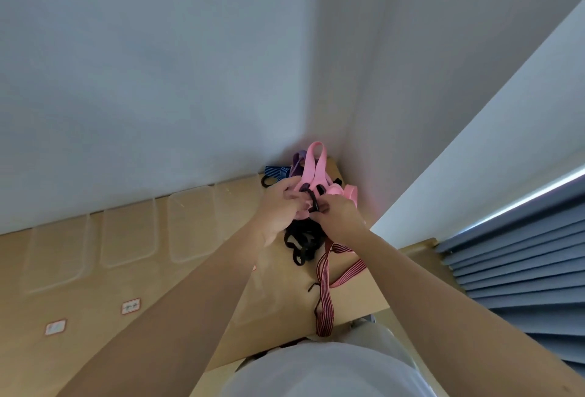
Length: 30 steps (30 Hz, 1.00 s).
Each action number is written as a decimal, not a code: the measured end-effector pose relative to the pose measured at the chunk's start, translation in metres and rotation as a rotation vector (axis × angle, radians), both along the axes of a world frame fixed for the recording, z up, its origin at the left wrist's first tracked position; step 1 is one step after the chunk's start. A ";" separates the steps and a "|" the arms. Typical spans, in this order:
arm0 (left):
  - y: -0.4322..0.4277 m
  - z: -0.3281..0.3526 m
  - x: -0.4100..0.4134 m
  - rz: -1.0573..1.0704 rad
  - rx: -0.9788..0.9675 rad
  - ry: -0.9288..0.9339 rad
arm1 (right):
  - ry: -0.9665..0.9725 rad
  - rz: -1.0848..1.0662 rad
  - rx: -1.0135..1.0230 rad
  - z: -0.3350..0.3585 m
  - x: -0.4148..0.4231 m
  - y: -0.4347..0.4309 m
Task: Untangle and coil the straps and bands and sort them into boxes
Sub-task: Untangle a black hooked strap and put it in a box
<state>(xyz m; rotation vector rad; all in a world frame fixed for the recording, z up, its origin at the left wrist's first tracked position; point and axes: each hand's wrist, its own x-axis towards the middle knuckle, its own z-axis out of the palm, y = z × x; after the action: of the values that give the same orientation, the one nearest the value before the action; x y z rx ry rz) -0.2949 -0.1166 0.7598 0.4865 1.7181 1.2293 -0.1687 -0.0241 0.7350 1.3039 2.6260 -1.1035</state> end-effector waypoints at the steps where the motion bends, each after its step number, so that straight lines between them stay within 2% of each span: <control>1: -0.001 0.001 -0.002 0.015 0.007 -0.003 | 0.044 -0.035 -0.025 0.004 0.000 0.001; 7: -0.009 0.007 -0.005 0.002 0.016 0.015 | 0.406 -0.258 -0.247 0.035 -0.003 0.011; 11: -0.012 0.015 -0.001 -0.031 0.080 0.065 | 0.603 -0.299 -0.374 0.064 -0.014 0.013; 18: -0.009 0.045 -0.005 0.048 0.197 0.184 | 0.712 -0.274 -0.426 0.101 -0.028 0.016; 21: -0.008 0.052 -0.008 0.044 0.183 0.232 | 0.726 -0.260 -0.404 0.110 -0.030 0.018; 24: -0.007 0.055 -0.011 0.015 0.144 0.262 | 0.758 -0.262 -0.382 0.118 -0.032 0.019; 30: -0.013 0.058 -0.011 -0.157 0.176 0.180 | 0.838 -0.275 -0.381 0.138 -0.035 0.023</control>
<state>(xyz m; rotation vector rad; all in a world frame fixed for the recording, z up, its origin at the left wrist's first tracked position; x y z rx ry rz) -0.3058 -0.1293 0.8181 0.8444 1.6907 1.2591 -0.2034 -0.0014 0.8727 1.3313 2.4690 -2.5034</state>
